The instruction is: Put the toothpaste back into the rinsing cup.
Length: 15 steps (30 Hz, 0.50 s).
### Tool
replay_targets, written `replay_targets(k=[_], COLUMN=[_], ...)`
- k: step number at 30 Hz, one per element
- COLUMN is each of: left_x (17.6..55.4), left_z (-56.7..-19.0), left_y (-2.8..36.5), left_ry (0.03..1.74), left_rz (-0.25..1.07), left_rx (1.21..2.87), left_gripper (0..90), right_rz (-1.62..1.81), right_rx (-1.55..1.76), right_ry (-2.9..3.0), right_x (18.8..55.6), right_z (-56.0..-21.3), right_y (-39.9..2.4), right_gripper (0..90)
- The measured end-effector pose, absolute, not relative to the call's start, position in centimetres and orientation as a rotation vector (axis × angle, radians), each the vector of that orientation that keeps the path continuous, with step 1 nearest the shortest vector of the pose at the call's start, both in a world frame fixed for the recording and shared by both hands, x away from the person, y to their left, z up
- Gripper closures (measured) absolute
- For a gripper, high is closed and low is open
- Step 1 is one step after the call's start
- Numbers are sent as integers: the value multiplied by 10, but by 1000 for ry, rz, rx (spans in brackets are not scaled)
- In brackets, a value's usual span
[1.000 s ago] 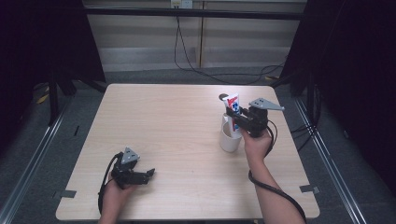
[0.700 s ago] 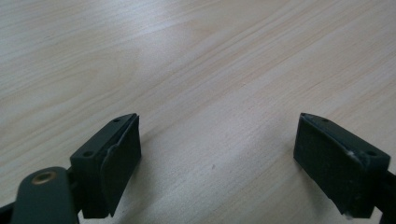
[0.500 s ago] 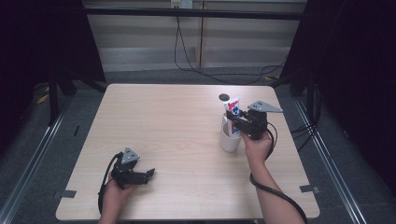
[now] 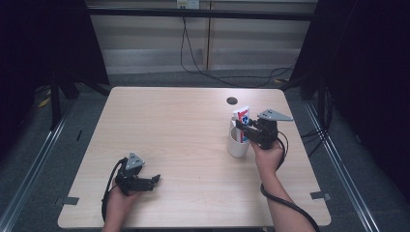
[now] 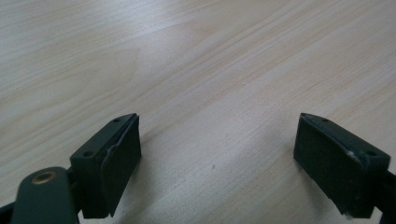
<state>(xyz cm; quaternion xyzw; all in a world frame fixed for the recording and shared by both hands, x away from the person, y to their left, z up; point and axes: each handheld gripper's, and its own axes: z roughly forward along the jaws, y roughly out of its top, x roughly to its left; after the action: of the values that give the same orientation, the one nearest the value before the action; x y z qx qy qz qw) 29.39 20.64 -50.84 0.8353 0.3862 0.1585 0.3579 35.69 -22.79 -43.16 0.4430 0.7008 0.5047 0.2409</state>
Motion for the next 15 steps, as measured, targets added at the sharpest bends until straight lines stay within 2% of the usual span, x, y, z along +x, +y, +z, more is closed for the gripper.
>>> replay_targets(k=[15], left_x=[294], left_z=[-508], left_y=[207], left_ry=[995], left_rz=[410], left_rx=[2159], left_gripper=[147], right_rz=[1356], right_rx=[1221], right_ry=[1957], right_x=[351], right_z=[-438], right_y=[-228], right_gripper=[629])
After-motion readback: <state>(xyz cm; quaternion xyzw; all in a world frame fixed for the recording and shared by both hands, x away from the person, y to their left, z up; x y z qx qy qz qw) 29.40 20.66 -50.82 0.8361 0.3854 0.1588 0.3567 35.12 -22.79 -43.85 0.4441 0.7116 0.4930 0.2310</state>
